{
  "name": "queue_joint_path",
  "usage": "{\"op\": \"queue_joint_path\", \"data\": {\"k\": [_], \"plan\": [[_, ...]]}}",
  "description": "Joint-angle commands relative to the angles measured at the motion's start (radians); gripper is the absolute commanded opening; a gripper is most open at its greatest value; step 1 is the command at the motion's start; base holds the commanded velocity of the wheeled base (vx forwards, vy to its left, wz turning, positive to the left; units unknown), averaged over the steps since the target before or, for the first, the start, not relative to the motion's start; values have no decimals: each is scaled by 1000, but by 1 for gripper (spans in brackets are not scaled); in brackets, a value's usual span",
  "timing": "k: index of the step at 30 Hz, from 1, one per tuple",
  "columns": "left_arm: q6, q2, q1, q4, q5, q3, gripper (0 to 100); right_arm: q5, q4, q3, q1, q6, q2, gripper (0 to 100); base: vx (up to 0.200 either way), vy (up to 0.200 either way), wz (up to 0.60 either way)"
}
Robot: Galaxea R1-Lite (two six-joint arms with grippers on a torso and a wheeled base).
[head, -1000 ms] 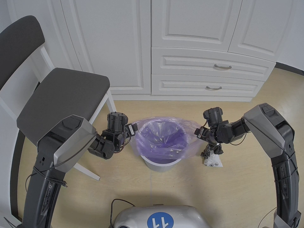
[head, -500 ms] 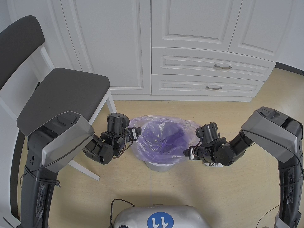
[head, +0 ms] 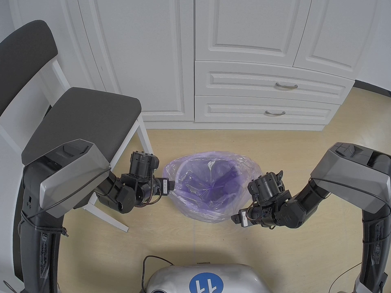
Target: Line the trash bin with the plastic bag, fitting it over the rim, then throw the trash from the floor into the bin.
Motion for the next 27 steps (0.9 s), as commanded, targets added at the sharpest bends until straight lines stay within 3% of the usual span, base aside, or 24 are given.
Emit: {"op": "queue_joint_path", "data": {"k": [1,17,27], "plan": [[1,-2,9,15,-2,2,100,3,-1,20,10,-12,-6,100,0,0,0],[38,45,21,48,-33,2,100,3,-4,37,13,-51,28,100,0,0,0],[21,160,31,47,-34,-79,100,-1,-216,19,-18,-14,43,100,0,0,0]]}}
